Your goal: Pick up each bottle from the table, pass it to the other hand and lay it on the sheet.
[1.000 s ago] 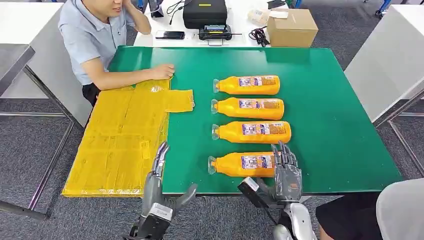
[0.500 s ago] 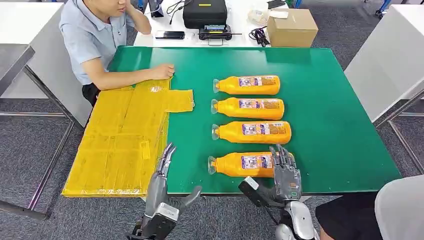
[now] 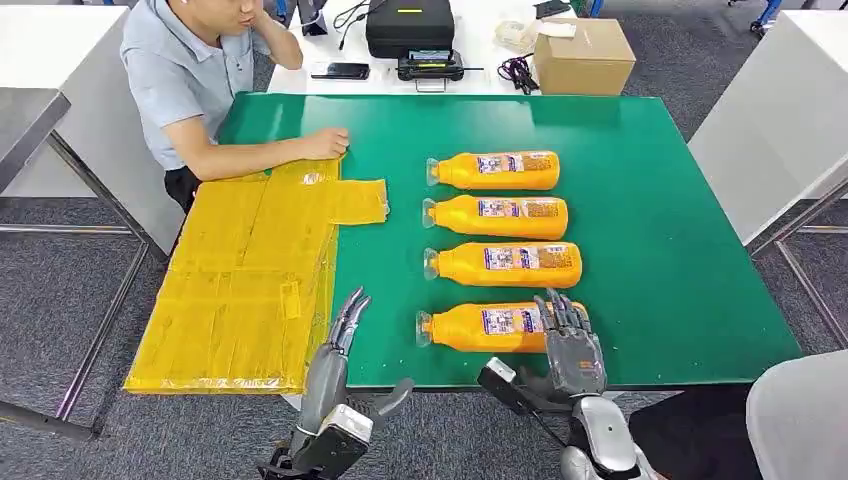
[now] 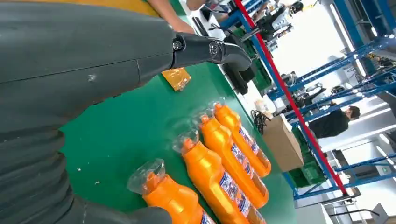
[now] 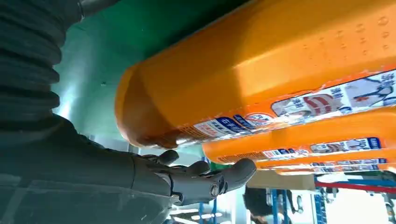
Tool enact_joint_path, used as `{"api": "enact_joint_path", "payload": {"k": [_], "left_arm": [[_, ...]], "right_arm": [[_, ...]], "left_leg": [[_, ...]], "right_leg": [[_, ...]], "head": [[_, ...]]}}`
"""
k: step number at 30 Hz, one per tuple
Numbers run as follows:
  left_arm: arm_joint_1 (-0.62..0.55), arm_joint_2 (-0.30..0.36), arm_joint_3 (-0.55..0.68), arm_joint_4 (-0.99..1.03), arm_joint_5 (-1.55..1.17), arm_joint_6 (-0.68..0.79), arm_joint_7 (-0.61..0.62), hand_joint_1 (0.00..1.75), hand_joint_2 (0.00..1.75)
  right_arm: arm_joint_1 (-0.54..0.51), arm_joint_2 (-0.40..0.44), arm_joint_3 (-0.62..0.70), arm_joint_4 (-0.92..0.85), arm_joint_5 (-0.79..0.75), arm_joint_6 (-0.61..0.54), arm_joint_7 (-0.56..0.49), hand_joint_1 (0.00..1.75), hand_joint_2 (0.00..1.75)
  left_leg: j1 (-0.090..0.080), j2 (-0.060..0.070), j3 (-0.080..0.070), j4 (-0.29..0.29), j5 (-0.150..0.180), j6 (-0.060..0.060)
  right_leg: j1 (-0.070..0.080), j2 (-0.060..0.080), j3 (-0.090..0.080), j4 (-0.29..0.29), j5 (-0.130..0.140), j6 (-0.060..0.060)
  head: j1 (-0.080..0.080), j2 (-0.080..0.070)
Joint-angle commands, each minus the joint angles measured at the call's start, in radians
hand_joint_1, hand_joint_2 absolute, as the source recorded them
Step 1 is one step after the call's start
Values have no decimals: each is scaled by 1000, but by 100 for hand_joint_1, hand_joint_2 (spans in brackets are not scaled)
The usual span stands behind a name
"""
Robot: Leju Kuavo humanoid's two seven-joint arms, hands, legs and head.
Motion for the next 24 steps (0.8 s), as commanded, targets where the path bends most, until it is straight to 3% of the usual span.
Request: {"api": "enact_joint_path", "payload": {"k": [1, 24], "left_arm": [[-3, 27, -39, 4, -9, -7, 13, 0, 175], [2, 28, -37, -10, -27, -10, 20, 0, 175]], "right_arm": [[-25, -34, 51, 34, 27, 6, 19, 0, 175], [-47, -31, 54, 34, 43, 50, 38, 0, 175]], "left_leg": [[1, 1, 3, 0, -1, -2], [0, 1, 3, -1, -1, -1]], "right_leg": [[1, 1, 3, -1, -1, -2], [1, 1, 2, -1, 0, -1]], "head": [[0, 0], [0, 0]]}}
